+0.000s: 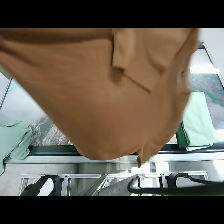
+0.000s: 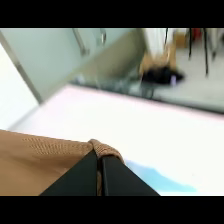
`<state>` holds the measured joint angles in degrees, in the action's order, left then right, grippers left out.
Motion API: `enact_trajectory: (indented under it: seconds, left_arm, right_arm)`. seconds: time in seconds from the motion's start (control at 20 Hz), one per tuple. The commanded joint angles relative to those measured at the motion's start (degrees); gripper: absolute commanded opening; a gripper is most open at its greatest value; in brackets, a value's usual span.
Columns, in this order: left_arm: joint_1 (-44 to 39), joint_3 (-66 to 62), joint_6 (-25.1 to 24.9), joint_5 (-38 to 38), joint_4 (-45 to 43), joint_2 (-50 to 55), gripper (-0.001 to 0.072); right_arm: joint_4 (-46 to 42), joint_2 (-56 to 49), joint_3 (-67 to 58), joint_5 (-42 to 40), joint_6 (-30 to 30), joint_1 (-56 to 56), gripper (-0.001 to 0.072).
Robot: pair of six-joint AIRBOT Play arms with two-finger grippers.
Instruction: Fold the shirts.
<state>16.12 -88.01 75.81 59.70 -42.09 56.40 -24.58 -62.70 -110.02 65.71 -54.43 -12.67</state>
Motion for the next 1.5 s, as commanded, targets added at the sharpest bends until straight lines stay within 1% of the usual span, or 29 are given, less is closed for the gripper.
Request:
enact_trajectory:
  seconds: [0.0, 0.05, 0.15, 0.25, 0.35, 0.4, 0.45, 0.5, 0.55, 0.6, 0.65, 0.75, 0.85, 1.0, 1.1, 1.15, 1.25, 1.35, 1.45]
  left_arm:
    - [-16.57, 6.91, 1.16, -13.62, -17.14, 16.2, 0.001]
    - [-18.58, 5.86, 2.47, -15.76, -18.88, 22.49, 0.001]
    - [-20.28, 0.46, 3.82, -14.95, -19.3, 35.93, 0.001]
    - [-20.28, -7.39, 5.75, -10.45, -19.26, 46.73, 0.001]
    - [-19.93, -15.37, 5.77, -5.81, -19.23, 53.77, 0.0018]
    - [-19.45, -18.36, 5.75, -4.17, -19.26, 55.58, 0.0018]
    - [-19.19, -21.14, 5.75, -2.6, -19.28, 56.72, 0.0025]
    - [-18.27, -23.28, 5.73, -0.72, -19.32, 57.02, 0.0307]
    - [-17.4, -25.64, 5.79, 2.23, -19.32, 56.98, 0.0707]
    - [-16.26, -28.37, 5.88, 5.88, -19.32, 56.94, 0.0689]
    - [-14.64, -31.19, 5.86, 10.97, -19.32, 56.74, 0.0689]
    - [-10.91, -31.71, 5.18, 18.27, -19.3, 54.36, 0.0689]
    - [-6.84, -25.0, 2.84, 22.4, -19.3, 49.13, 0.0689]
    - [-1.55, -10.43, -1.38, 26.95, -19.32, 41.4, 0.0688]
    - [1.16, 1.03, -4.13, 26.95, -19.3, 36.68, 0.0688]
    - [2.73, 8.24, -5.9, 25.99, -19.3, 34.14, 0.0689]
    - [4.83, 18.67, -8.5, 23.82, -19.3, 30.88, 0.0688]
    - [6.32, 26.29, -10.8, 20.5, -19.17, 29.31, 0.0689]
    - [6.4, 30.45, -12.87, 17.07, -19.1, 29.22, 0.0689]
  right_arm:
    - [-12.81, -11.19, 7.08, -6.73, 0.57, 7.06, 0.0014]
    - [-14.86, -15.41, 7.06, -9.38, -0.68, 7.87, 0.0014]
    - [-14.64, -22.6, 7.06, -11.85, -2.38, 7.93, 0.0015]
    - [-14.45, -27.91, 7.06, -13.33, -2.75, 7.93, 0.0015]
    - [-14.25, -30.86, 7.06, -14.14, -2.62, 7.93, 0.0016]
    - [-14.27, -31.32, 7.06, -14.12, -2.54, 7.93, 0.0073]
    - [-14.25, -31.39, 7.04, -14.1, -2.54, 7.85, 0.0271]
    - [-14.36, -30.91, 6.95, -13.79, -2.54, 7.58, 0.0369]
    - [-14.56, -30.08, 6.95, -12.81, -2.54, 7.13, 0.0365]
    - [-15.45, -28.79, 6.95, -10.97, -2.58, 6.19, 0.0363]
    - [-16.59, -27.36, 6.95, -8.57, -2.64, 5.05, 0.0362]
    - [-20.26, -24.2, 6.95, -2.34, -6.16, 2.01, 0.0362]
    - [-23.23, -21.44, 6.99, 5.31, -7.89, -0.94, 0.036]
    - [-23.69, -18.88, 8.02, 14.32, -8.61, -4.48, 0.036]
    - [-23.69, -17.49, 10.51, 16.22, -8.57, -5.73, 0.0359]
    - [-23.69, -16.48, 12.98, 16.24, -8.44, -6.21, 0.036]
    - [-23.65, -14.8, 17.68, 16.22, -7.85, -6.8, 0.036]
    - [-23.56, -13.7, 21.79, 16.15, -6.86, -6.8, 0.036]
    - [-22.77, -13.51, 24.24, 16.13, -6.84, -6.78, 0.0361]
